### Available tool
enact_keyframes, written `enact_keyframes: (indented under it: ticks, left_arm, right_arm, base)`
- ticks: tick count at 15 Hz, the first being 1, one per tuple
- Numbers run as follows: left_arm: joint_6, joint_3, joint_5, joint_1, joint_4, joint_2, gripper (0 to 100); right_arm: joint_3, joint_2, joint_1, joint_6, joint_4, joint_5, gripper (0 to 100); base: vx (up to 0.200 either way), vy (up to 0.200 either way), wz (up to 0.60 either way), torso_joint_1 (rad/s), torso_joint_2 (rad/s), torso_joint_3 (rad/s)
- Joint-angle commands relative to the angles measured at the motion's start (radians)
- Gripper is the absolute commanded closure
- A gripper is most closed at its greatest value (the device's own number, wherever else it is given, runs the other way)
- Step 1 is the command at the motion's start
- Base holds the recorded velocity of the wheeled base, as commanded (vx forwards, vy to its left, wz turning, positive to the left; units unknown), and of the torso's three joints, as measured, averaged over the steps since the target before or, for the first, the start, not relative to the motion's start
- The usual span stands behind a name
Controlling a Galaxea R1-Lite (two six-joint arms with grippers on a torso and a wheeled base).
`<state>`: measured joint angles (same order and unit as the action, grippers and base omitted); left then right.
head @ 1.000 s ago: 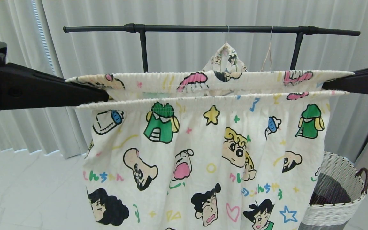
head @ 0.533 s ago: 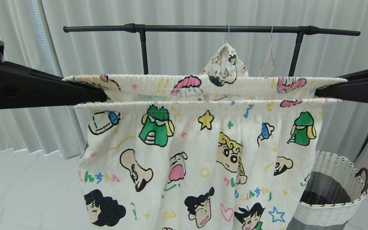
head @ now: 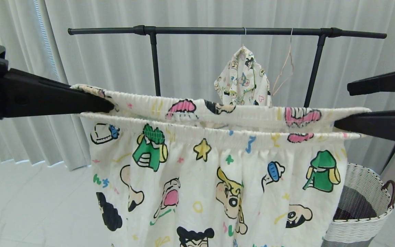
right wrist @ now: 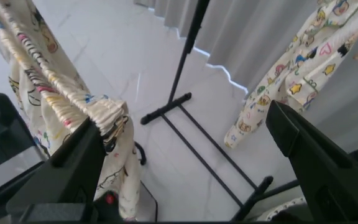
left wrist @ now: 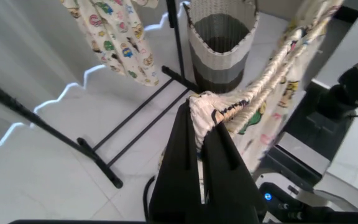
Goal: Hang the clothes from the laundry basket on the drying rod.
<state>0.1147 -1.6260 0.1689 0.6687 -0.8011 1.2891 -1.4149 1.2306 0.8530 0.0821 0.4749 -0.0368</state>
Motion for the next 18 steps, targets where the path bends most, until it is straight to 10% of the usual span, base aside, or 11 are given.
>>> enact_keyframes:
  ticks: [1, 7, 12, 18]
  left_arm:
    - [0.000, 0.049, -0.045, -0.003, 0.013, 0.006, 100]
    - [-0.001, 0.153, -0.172, -0.003, 0.131, -0.004, 100]
    - [0.003, 0.195, -0.241, -0.032, 0.131, -0.042, 100]
    - [0.008, 0.248, -0.313, -0.133, 0.134, -0.071, 100]
  right_arm:
    - [0.034, -0.011, 0.000, -0.004, -0.059, -0.002, 0]
    - [0.097, -0.008, -0.103, -0.016, -0.202, 0.011, 0]
    - [0.139, 0.009, -0.218, 0.001, -0.010, 0.462, 0]
    - [0.221, 0.006, -0.336, 0.030, 0.007, 0.695, 0]
  base:
    - [0.000, 0.000, 0.00, 0.000, 0.00, 0.000]
    - [0.000, 0.000, 0.00, 0.000, 0.00, 0.000]
    - [0.000, 0.000, 0.00, 0.000, 0.00, 0.000]
    - [0.000, 0.000, 0.00, 0.000, 0.00, 0.000]
